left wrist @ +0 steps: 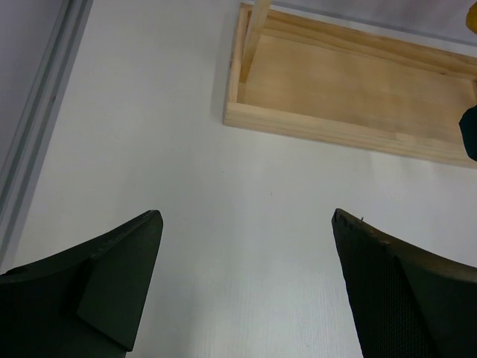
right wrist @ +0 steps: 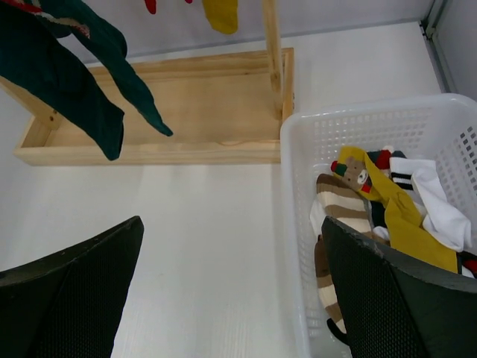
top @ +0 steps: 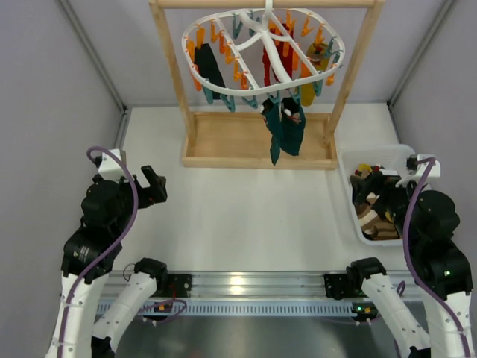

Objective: Remove the socks clipped to the hanger

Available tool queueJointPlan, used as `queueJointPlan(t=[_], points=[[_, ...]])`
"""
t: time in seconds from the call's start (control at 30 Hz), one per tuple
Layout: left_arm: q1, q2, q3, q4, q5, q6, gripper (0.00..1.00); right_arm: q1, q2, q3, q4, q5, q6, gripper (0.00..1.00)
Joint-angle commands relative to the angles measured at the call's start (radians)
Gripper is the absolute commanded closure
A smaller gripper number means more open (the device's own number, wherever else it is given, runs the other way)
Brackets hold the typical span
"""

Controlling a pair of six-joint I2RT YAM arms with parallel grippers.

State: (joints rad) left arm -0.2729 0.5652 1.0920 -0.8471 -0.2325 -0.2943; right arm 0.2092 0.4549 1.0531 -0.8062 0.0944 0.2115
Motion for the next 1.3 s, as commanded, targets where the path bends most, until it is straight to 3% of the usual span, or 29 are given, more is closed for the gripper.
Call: queueJointPlan(t=[0.0, 0.13, 0.23, 0.37, 0.57, 0.73, 1.0, 1.27], points=[[-0.002, 0.019, 0.012, 0.016, -0.030, -0.028, 0.01, 0.012, -0.010, -0.022, 0.081, 0.019, 0.016, 0.01], [-0.002, 0.027, 0.011, 0.016, -0.050, -0.049, 0.01, 0.012, -0.067, -0.077, 0.147, -0.036, 0.017, 0.00], [-0.002, 0.025, 0.006, 0.016, -0.054, -0.086, 0.01, 0.012, -0.084, -0.113, 0.205, -0.166, 0.028, 0.01], [-0.003, 0.030, 0.002, 0.019, -0.031, -0.126, 0.01, 0.013, -0.035, -0.163, 0.274, -0.304, 0.057, 0.01], [-0.003, 0.036, -0.030, 0.019, 0.024, -0.131, 0.01, 0.013, 0.056, -0.226, 0.478, -0.381, 0.112, 0.01], [-0.003, 0.077, -0.041, 0.020, 0.174, -0.135, 0.01, 0.012, 0.198, -0.294, 0.764, -0.565, 0.106, 0.05], [-0.003, 0.061, -0.052, 0.059, 0.471, -0.131, 0.01, 0.012, 0.505, -0.311, 1.070, -0.553, 0.003, 0.17], [-0.003, 0.091, -0.035, 0.063, 0.562, -0.160, 0.01, 0.021, 0.778, -0.303, 1.320, -0.611, -0.020, 0.30]])
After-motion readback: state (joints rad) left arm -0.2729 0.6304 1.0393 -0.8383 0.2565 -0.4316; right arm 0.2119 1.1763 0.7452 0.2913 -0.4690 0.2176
